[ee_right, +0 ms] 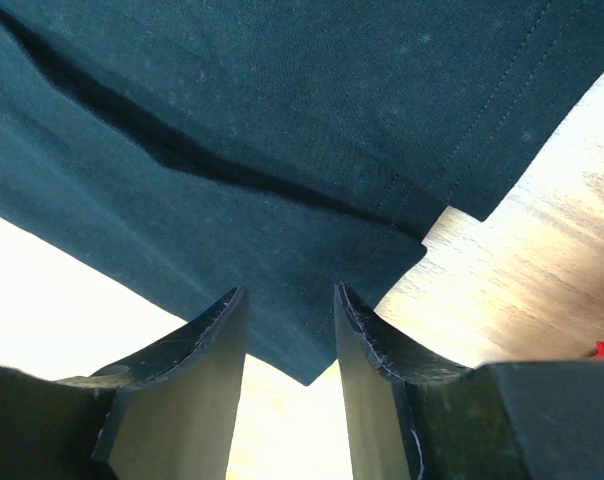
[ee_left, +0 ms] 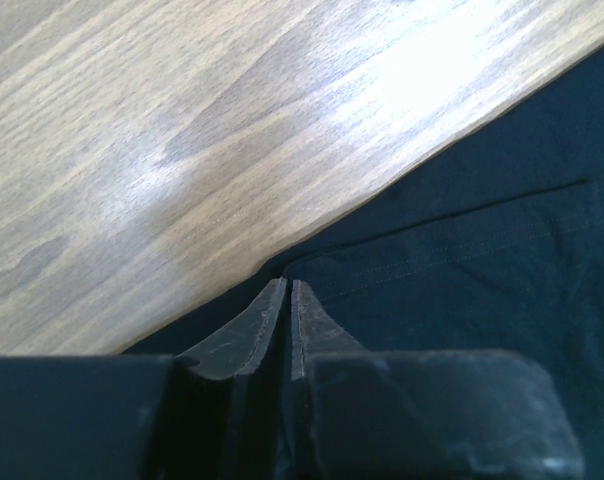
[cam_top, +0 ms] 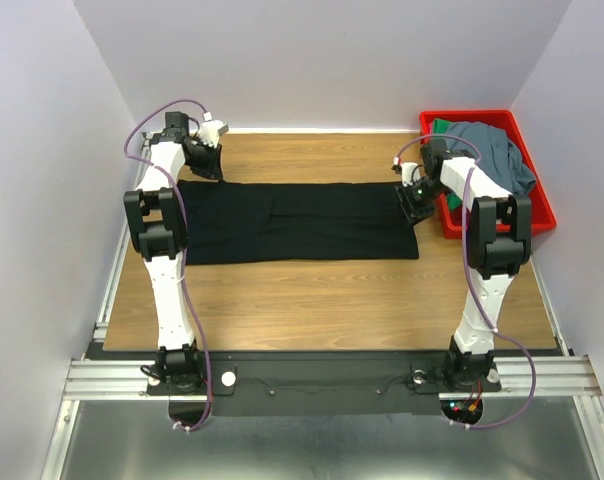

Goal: Fold and stack the t-shirts
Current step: Fold the tshirt

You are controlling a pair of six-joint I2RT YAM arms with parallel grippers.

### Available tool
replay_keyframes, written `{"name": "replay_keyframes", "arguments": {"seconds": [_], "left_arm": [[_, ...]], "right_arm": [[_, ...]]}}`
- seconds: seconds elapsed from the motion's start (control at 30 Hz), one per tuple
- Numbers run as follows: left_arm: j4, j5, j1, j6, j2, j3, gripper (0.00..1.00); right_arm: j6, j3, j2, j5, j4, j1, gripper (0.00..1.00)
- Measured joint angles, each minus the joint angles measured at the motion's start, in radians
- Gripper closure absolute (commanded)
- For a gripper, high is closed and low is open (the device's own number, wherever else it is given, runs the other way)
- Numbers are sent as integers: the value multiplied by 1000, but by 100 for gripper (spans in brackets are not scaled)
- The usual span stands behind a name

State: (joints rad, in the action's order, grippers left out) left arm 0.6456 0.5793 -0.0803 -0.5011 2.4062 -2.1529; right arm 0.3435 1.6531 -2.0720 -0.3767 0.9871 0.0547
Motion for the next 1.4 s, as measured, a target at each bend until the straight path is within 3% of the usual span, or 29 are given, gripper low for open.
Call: {"name": "replay_keyframes", "arguments": {"seconds": [0.07,0.37,0.8,0.97,1.23,1.27,1.3,1.4], "left_arm": [[2,0,0,-2,0,0,100],[15,26,0,-31,-15,32,100],[95,52,0,-178,-428,452,100],[104,52,0,-229,-451,484,100],[91,15,0,-299,-451,676,100],[91,7,0,-304,-451,697,96],[93,-1,0,-308,-451,710,76],[93,-14,0,-314,-451,720,57]], "right_arm": [[0,0,0,0,0,0,54],[0,0,0,1,0,0,54],[0,0,0,-3,0,0,57],[0,0,0,-4,0,0,57],[0,0,1,-4,0,0,55],[0,0,1,-4,0,0,55],[0,0,1,-5,0,0,55],[-1,2,1,-7,0,0,54]]}}
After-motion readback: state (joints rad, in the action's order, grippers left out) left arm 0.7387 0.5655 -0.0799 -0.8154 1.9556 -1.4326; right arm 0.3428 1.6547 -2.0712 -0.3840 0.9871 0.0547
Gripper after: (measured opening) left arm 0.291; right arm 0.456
